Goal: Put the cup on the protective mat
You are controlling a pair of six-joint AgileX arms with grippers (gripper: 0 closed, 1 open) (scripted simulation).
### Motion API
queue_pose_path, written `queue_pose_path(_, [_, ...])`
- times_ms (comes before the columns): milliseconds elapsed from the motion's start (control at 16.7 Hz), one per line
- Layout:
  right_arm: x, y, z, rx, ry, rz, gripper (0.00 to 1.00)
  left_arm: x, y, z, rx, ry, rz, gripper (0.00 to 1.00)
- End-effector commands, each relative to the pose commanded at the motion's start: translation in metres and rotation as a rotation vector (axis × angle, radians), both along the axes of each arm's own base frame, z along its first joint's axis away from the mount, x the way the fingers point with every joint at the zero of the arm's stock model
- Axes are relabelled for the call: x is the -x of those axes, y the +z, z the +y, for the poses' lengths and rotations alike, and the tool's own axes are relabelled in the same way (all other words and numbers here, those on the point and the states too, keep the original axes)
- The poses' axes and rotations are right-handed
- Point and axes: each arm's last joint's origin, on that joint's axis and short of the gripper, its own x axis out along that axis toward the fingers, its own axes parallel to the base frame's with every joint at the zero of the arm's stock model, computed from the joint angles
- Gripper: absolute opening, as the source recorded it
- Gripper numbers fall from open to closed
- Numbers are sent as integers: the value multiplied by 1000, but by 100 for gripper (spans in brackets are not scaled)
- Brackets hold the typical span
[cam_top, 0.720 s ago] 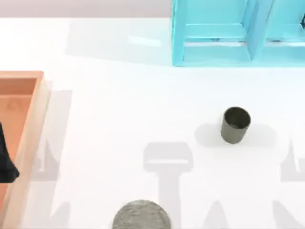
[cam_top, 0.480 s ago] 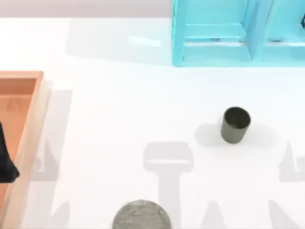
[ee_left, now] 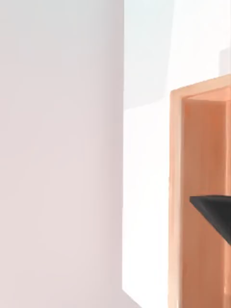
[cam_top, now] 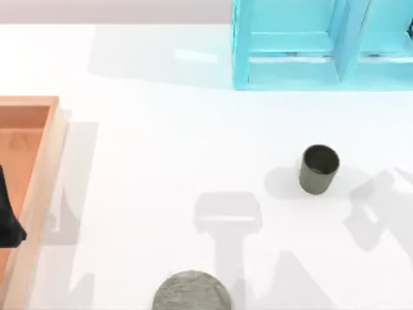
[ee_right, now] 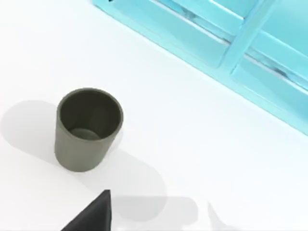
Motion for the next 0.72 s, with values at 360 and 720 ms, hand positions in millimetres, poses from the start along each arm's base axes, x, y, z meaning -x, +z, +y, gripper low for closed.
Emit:
queue_pose_path(360, [-85, 2, 60, 382, 422, 543, 100, 0, 0, 0, 0, 0, 0, 100])
queue_pose_path(720, [-159, -17, 113, 620, 725, 843, 100, 0, 0, 0, 0, 0, 0, 100])
